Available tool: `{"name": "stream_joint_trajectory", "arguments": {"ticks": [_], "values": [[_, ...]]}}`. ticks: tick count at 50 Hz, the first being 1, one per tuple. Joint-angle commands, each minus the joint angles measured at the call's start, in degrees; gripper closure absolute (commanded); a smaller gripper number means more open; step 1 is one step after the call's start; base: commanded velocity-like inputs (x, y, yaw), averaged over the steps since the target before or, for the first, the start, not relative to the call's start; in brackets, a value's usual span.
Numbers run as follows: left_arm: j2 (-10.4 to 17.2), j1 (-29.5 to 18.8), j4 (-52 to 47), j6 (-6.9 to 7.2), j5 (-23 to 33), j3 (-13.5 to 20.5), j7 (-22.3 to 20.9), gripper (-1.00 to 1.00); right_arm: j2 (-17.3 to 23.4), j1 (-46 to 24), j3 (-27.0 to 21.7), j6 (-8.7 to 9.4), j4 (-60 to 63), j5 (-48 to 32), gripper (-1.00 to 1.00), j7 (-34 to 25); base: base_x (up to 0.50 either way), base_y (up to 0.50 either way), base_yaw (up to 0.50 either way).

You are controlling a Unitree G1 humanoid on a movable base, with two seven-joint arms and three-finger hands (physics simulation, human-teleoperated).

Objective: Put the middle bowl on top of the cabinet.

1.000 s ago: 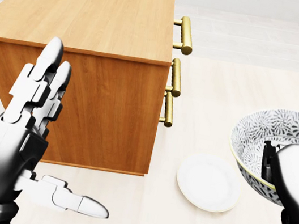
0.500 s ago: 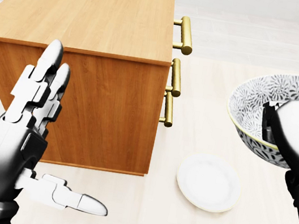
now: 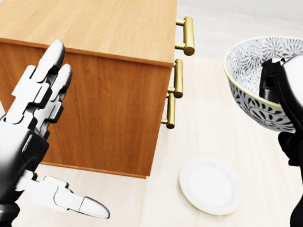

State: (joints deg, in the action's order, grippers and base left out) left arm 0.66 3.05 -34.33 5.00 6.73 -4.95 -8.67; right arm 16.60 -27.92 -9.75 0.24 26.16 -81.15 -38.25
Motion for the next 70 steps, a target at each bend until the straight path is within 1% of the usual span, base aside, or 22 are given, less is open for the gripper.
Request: {"name": "stream_joint_trajectory", "arguments": {"ticks": [1, 3, 6, 9, 17, 18, 21, 28, 33, 38, 45, 47, 50, 52, 54, 56, 59, 60, 66, 70], "values": [[0.02, -0.06, 0.33, 0.0, -0.04, 0.01, 0.0, -1.0, 0.19, -6.84, 2.45, 3.17, -4.38, 2.46, 1.0, 2.55, 0.0, 0.0, 0.0], [-0.02, -0.15, 0.17, 0.0, -0.14, 0.08, -0.03, -1.0, 0.16, -8.54, 2.98, 3.14, -5.9, 3.0, 1.0, 3.18, 0.0, 0.0, 0.0], [0.08, -0.08, 0.22, 0.0, 0.08, -0.04, -0.02, -1.0, -0.24, -10.33, 3.34, 3.84, -7.76, 3.43, 1.0, 4.07, 0.0, 0.0, 0.0], [0.09, -0.12, 0.86, 0.0, -0.06, 0.11, -0.07, -1.0, -0.42, -12.03, 4.32, 4.0, -10.03, 3.18, 1.0, 5.06, 0.0, 0.0, 0.0], [0.05, -0.28, 1.42, 0.0, -0.12, 0.24, -0.15, -1.0, -0.91, -13.52, 5.07, 4.16, -12.68, 3.52, 1.0, 6.88, 0.0, 0.0, 0.0], [0.05, -0.19, 0.97, 0.0, -0.03, 0.1, -0.18, -1.0, -1.24, -13.71, 5.06, 4.41, -12.9, 3.74, 1.0, 7.23, 0.0, 0.0, 0.0], [0.07, -0.21, 1.3, 0.0, -0.17, 0.35, -0.21, -1.0, -0.95, -14.06, 5.51, 4.18, -14.14, 3.35, 1.0, 8.24, 0.0, 0.0, 0.0], [0.06, 0.0, 0.98, 0.0, -0.09, 0.13, -0.29, -1.0, -0.46, -17.44, 5.37, 4.32, -15.61, 4.09, 1.0, 7.63, 0.0, 0.0, 0.0], [0.1, 0.11, 0.66, 0.0, -0.06, 0.22, -0.39, -1.0, -0.71, -19.32, 5.91, 4.45, -17.51, 3.89, 1.0, 8.31, 0.0, 0.0, 0.0], [0.06, 0.17, 0.96, 0.0, -0.09, 0.28, -0.31, -1.0, -0.21, -20.53, 6.05, 4.09, -18.35, 3.85, 1.0, 8.16, 0.0, 0.0, 0.0], [0.04, -0.2, 0.76, 0.0, -0.51, 0.75, -0.44, -1.0, -0.1, -22.12, 5.87, 4.49, -19.95, 4.02, 1.0, 8.67, 0.0, 0.0, 0.0], [0.02, 0.05, 0.39, 0.0, -0.55, 0.42, -0.58, -1.0, 0.12, -23.89, 6.04, 4.68, -20.37, 3.99, 1.0, 7.7, 0.0, 0.0, 0.0], [0.06, 0.0, 0.22, 0.0, -0.61, 0.33, -0.69, -1.0, 0.22, -25.05, 6.33, 4.37, -21.39, 4.07, 1.0, 7.7, 0.0, 0.0, 0.0], [0.11, 0.22, 0.17, 0.0, -0.83, 0.45, -0.82, -1.0, 0.21, -25.94, 6.63, 3.87, -22.8, 4.23, 1.0, 8.31, 0.0, 0.0, 0.0], [0.12, 0.26, 0.11, 0.0, -0.85, 0.41, -0.86, -1.0, 0.08, -26.17, 6.65, 3.89, -23.23, 4.18, 1.0, 8.54, 0.0, 0.0, 0.0], [0.12, 0.21, 0.05, 0.0, -0.8, 0.29, -0.86, -1.0, -0.79, -27.18, 6.47, 3.97, -25.3, 5.16, 1.0, 10.18, 0.0, 0.0, 0.0], [0.13, 0.13, 0.08, 0.0, -0.88, 0.36, -0.89, -1.0, -0.48, -28.05, 6.61, 4.0, -26.88, 5.26, 1.0, 10.94, 0.0, 0.0, 0.0], [0.17, 0.18, 0.29, 0.0, -0.87, 0.29, -0.94, -1.0, -0.25, -28.71, 6.78, 3.67, -27.36, 5.42, 1.0, 11.11, 0.0, 0.0, 0.0], [0.14, 0.35, 0.37, 0.0, -1.0, 0.28, -1.0, -1.0, -0.16, -31.4, 6.93, 3.87, -29.79, 5.73, 1.0, 11.59, 0.0, 0.0, 0.0], [0.17, 0.47, 0.64, 0.0, -1.03, 0.26, -1.04, -1.0, -0.13, -32.89, 7.37, 3.45, -31.62, 5.94, 1.0, 12.38, 0.0, 0.0, 0.0]]}}
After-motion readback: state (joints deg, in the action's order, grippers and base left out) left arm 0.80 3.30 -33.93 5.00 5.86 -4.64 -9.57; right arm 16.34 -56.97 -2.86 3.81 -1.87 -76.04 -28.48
